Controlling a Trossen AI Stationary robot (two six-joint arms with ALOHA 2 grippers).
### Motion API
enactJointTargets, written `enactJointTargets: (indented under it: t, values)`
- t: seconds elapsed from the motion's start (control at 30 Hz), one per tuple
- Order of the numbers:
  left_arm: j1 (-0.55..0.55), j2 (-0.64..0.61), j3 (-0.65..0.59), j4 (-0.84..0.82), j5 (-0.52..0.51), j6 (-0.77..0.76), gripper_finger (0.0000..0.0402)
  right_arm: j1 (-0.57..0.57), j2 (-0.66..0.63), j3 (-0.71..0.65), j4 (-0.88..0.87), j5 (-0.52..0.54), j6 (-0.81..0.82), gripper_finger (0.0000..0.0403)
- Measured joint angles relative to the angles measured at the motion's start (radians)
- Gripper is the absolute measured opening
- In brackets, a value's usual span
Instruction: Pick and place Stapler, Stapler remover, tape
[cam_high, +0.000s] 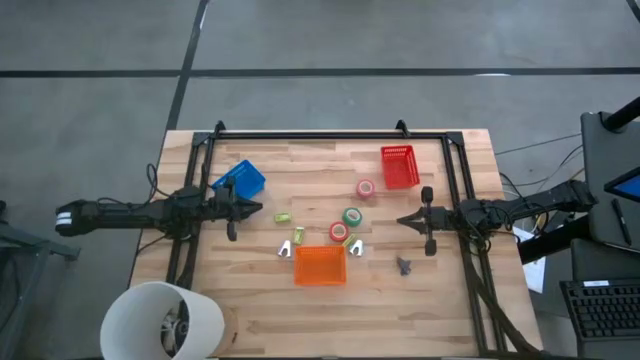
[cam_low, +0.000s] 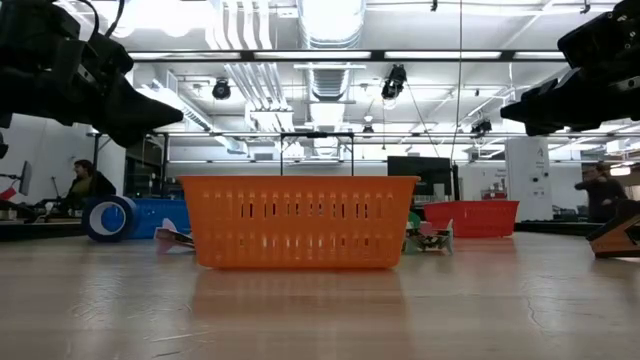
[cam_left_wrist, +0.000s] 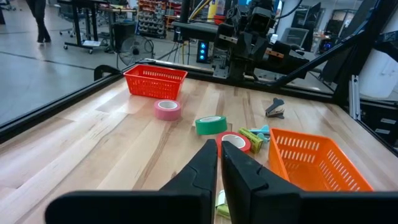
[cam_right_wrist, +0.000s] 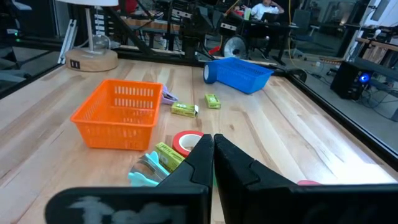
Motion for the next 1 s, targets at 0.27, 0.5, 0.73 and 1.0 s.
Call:
enactJointTargets:
  t: [0.27,0.5,0.73,1.0]
  values:
    - [-0.001,0.0,0.0,0.0,0.0,0.0,0.0023,0.0,0.0,0.0,0.0,0.0,0.002,0.0008]
    - [-0.001,0.0,0.0,0.0,0.0,0.0,0.0024,0.0,0.0,0.0,0.0,0.0,0.0,0.0008]
    - [-0.001,0.0,0.0,0.0,0.0,0.0,0.0026,0.0,0.0,0.0,0.0,0.0,0.003,0.0008]
    - [-0.001,0.0,0.0,0.0,0.0,0.0,0.0024,0.0,0.001,0.0,0.114,-0.005,0.027,0.0008]
